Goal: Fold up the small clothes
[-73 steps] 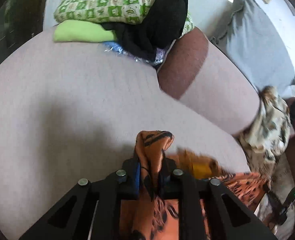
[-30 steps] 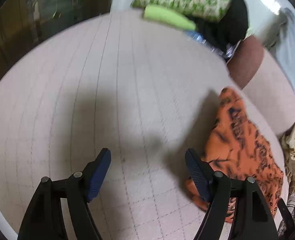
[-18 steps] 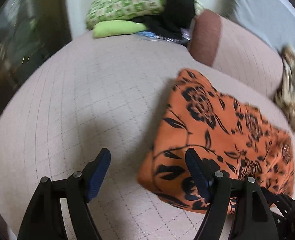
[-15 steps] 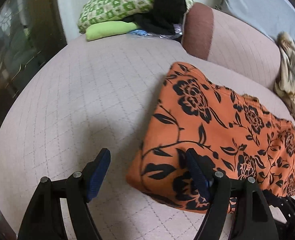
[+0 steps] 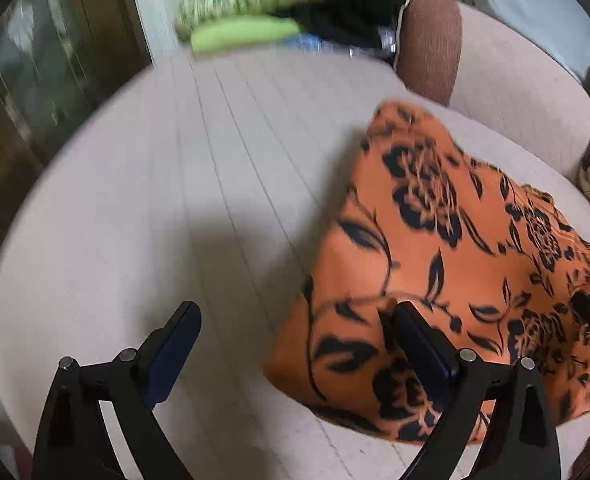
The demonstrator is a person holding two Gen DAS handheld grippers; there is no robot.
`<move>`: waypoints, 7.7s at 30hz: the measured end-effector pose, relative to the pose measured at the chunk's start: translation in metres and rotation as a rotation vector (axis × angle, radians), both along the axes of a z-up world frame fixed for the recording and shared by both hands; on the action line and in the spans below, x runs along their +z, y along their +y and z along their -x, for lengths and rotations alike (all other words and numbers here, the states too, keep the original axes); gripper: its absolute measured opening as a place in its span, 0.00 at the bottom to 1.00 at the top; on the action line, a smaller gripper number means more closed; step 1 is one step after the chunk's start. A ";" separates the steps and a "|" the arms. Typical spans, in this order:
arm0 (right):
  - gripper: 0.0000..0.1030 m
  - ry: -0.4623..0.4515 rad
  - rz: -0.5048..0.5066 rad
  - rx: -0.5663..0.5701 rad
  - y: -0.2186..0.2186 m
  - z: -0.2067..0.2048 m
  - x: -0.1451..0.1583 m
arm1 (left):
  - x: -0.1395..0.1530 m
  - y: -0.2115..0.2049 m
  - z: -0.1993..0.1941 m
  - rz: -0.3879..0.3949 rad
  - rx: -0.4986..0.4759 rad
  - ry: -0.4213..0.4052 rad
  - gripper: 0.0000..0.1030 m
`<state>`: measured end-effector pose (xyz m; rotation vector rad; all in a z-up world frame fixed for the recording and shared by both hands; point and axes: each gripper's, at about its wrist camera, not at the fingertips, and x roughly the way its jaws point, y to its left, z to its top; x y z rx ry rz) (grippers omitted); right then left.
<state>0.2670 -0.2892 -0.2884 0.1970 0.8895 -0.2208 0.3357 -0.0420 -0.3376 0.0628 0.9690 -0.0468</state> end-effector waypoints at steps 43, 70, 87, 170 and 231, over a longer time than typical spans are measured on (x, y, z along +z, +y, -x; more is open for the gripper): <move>0.62 -0.282 -0.855 -0.296 -0.117 0.224 -0.043 | -0.022 0.026 0.054 0.455 0.092 0.203 0.95; 0.46 -0.415 -0.752 -0.486 -0.146 0.132 -0.084 | -0.033 -0.013 0.010 0.482 0.146 0.086 0.65; 0.21 -0.417 -0.604 -0.498 -0.134 0.143 -0.062 | -0.016 -0.007 0.024 0.554 0.076 0.012 0.26; 0.37 -0.112 -0.161 -0.210 -0.070 0.248 -0.028 | 0.128 0.018 0.250 0.062 0.014 -0.470 0.92; 0.38 -0.004 -0.250 -0.113 -0.047 0.254 -0.045 | -0.017 0.000 0.202 -0.086 -0.090 0.081 1.00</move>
